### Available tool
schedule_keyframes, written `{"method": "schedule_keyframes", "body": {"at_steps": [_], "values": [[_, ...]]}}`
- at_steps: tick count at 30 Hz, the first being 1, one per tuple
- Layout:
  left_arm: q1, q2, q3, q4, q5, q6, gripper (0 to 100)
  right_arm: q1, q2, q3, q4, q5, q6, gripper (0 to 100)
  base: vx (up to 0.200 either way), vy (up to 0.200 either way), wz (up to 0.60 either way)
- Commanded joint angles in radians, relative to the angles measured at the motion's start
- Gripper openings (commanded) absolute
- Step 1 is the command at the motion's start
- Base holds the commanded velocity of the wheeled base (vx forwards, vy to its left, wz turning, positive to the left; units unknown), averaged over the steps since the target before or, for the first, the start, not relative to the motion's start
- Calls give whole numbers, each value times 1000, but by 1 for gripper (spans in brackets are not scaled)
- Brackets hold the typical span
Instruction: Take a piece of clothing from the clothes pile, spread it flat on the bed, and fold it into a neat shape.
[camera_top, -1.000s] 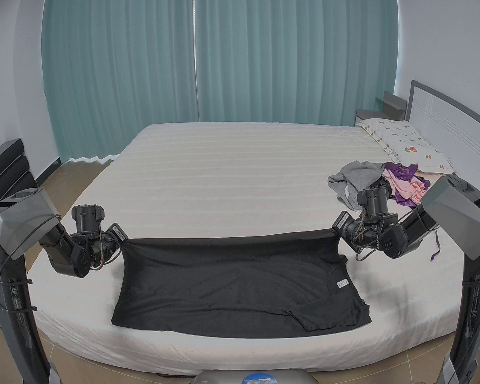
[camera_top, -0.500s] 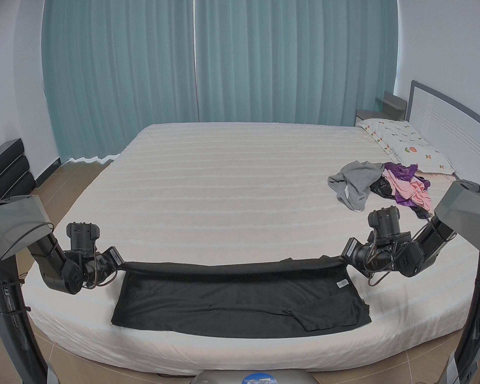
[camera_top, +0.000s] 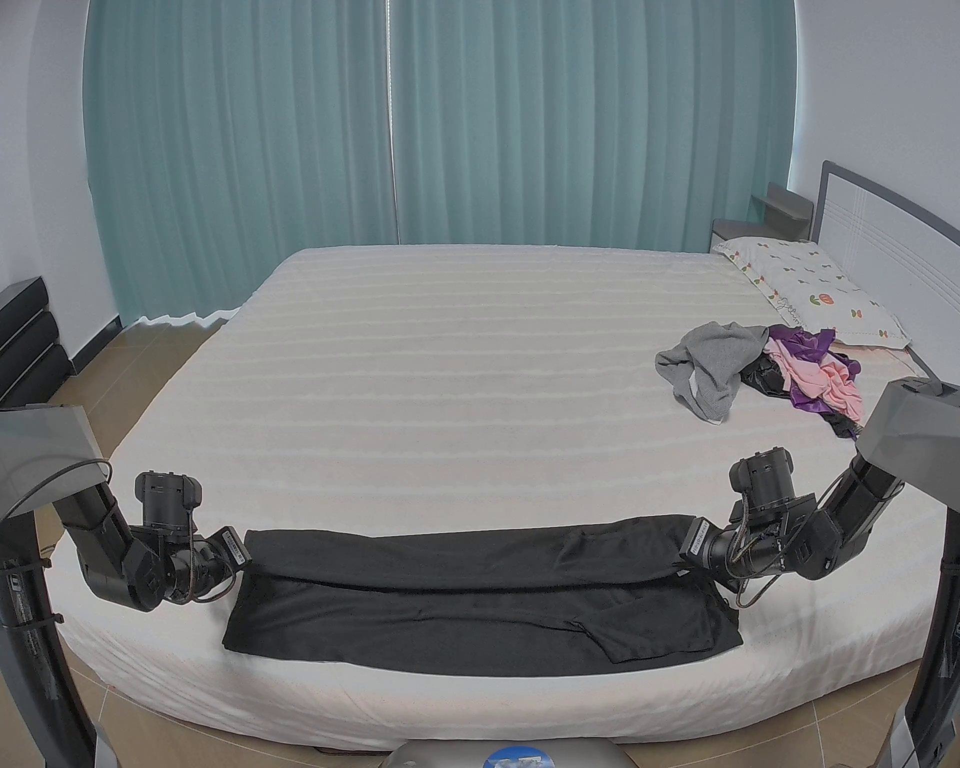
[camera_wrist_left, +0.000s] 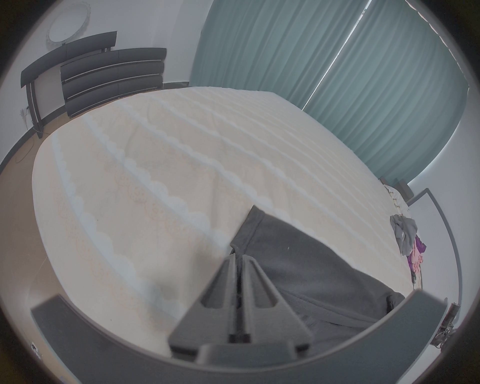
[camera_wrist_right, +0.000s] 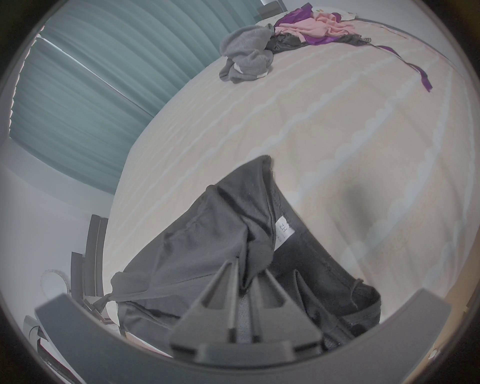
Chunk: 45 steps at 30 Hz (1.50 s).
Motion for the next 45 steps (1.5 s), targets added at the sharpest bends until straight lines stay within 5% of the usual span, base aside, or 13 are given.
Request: {"method": "schedule_keyframes", "body": {"at_steps": [1, 13, 23, 36, 37, 45], "values": [[-4, 27, 17, -1, 0, -1, 100, 2, 13, 2, 0, 18, 1, 100, 0, 0, 0], [16, -34, -23, -13, -1, -11, 100, -63, -69, -12, -12, 58, 25, 100, 0, 0, 0], [24, 124, -299, 119, -96, -21, 100, -141, 10, 1, -150, 173, 24, 100, 0, 0, 0], [21, 217, -352, 111, -86, -19, 100, -184, 68, -22, -196, 262, 22, 100, 0, 0, 0], [21, 217, -350, 111, -86, -21, 0, -184, 74, -30, -196, 260, 22, 100, 0, 0, 0], [31, 196, -344, 106, -80, -133, 0, -182, 166, -45, -344, 248, 15, 100, 0, 0, 0]]}}
